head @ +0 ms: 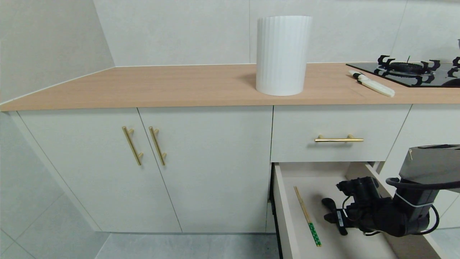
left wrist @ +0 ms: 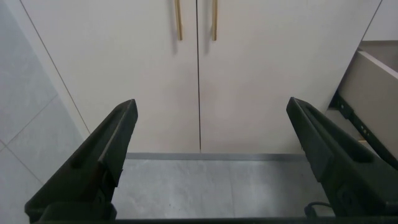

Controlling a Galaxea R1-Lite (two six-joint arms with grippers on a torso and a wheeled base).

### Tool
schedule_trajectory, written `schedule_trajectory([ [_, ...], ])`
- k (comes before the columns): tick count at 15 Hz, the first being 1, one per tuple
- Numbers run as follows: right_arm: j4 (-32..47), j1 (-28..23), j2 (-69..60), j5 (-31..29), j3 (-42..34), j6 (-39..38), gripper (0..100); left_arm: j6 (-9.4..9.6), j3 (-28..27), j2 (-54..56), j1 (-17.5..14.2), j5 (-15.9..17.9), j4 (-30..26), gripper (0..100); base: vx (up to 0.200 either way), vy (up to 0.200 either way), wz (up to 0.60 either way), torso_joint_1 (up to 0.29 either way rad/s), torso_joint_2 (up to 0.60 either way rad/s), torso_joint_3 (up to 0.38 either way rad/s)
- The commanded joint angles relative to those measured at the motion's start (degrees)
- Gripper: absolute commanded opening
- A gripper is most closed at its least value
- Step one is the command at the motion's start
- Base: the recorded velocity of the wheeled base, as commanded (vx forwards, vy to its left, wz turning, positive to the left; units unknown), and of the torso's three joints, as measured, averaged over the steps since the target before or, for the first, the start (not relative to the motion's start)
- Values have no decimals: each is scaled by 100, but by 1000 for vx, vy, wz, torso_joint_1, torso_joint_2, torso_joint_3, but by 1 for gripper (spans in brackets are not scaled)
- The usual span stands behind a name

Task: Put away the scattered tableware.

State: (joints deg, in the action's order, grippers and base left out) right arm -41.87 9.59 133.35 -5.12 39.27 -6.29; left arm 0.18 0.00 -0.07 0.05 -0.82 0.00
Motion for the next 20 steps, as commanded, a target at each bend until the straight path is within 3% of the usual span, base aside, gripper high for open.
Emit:
schedule_trajectory([
  [1, 4, -10, -442, 2, -121, -13, 100, -1, 0, -1, -5, 3, 0, 100, 0, 0, 0, 0, 0, 0],
  [6, 311, -10, -2375, -15, -850, -65, 100, -1, 0, -1, 4, 3, 0, 100, 0, 0, 0, 0, 0, 0],
  [12, 2948, 7, -5091, 46, -868, -48, 100, -1, 0, -1, 4, 3, 0, 100, 0, 0, 0, 0, 0, 0],
  [16, 3968, 25, -5724, 81, -639, 198, 100, -1, 0, -1, 4, -6, 0, 100, 0, 0, 0, 0, 0, 0],
  [20, 4126, 122, -5803, 81, -657, 313, 100, -1, 0, -1, 4, 3, 0, 100, 0, 0, 0, 0, 0, 0],
])
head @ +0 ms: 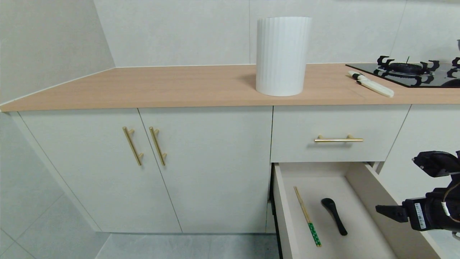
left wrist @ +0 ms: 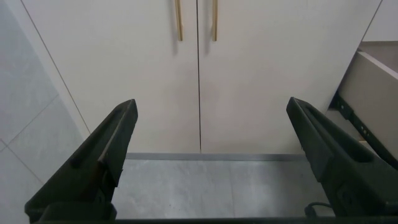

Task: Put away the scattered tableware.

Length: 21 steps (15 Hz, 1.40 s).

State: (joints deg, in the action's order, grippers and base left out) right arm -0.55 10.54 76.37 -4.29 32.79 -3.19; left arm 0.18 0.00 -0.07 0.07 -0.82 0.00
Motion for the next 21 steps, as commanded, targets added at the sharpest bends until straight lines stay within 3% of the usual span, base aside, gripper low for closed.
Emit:
schedule_trajectory([
  [1, -7, 27, -105, -2, -10, 3, 100, -1, 0, -1, 1, -6, 0, 100, 0, 0, 0, 0, 0, 0],
  [10, 178, 238, -61, 174, -115, 38, 100, -1, 0, -1, -7, 3, 0, 100, -156, 0, 0, 3, 2, 3],
  [15, 178, 1134, 229, 165, -423, 29, 100, -1, 0, -1, 1, 3, 0, 100, 0, 0, 0, 0, 0, 0],
  [21, 178, 1670, 536, 165, -651, 29, 100, -1, 0, -1, -7, 3, 0, 100, 0, 0, 0, 0, 0, 0],
])
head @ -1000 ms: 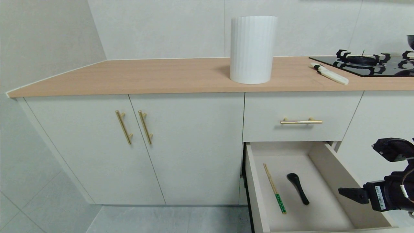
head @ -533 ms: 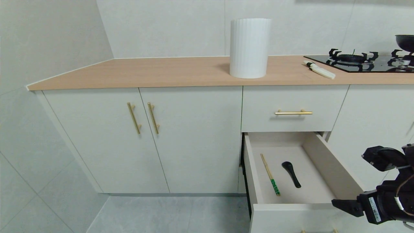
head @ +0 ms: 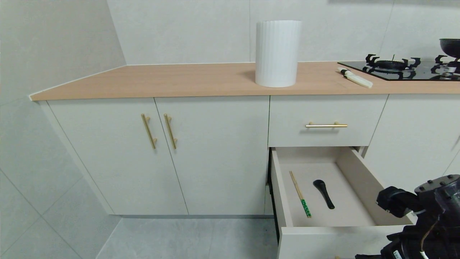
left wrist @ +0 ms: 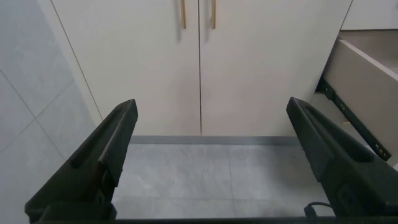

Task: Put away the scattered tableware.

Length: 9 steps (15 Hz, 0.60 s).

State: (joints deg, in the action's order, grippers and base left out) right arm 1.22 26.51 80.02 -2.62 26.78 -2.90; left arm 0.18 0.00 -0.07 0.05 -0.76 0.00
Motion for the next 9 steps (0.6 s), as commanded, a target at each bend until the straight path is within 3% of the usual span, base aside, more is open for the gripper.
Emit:
schedule_trajectory([
  [1, 1, 179, 251, 7, -85, 0, 100, -1, 0, -1, -5, -4, 0, 100, 0, 0, 0, 0, 0, 0],
  [9, -289, 179, 1315, -98, 38, -483, 100, -1, 0, -1, 4, -4, 0, 100, 0, 0, 0, 0, 0, 0],
])
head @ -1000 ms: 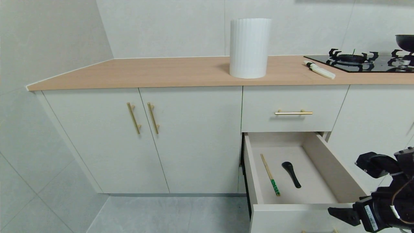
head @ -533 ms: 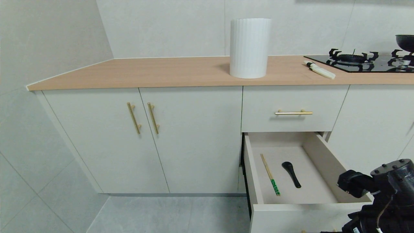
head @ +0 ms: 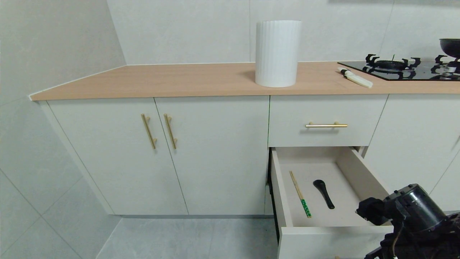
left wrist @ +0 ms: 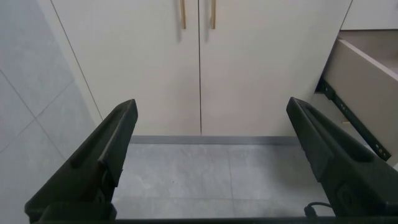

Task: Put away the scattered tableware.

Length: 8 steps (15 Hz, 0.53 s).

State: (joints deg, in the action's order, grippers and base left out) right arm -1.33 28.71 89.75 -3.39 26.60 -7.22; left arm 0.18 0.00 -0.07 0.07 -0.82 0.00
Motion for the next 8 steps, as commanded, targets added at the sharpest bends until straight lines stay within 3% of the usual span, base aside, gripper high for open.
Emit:
schedule_trajectory([
  [1, -43, -58, 438, -83, 170, -271, 100, -1, 0, -1, -7, 3, 0, 100, 0, 0, 0, 0, 0, 0],
  [8, -60, -94, 834, -795, 513, -966, 100, -1, 0, -1, -7, 3, 0, 100, 0, 0, 0, 0, 0, 0],
])
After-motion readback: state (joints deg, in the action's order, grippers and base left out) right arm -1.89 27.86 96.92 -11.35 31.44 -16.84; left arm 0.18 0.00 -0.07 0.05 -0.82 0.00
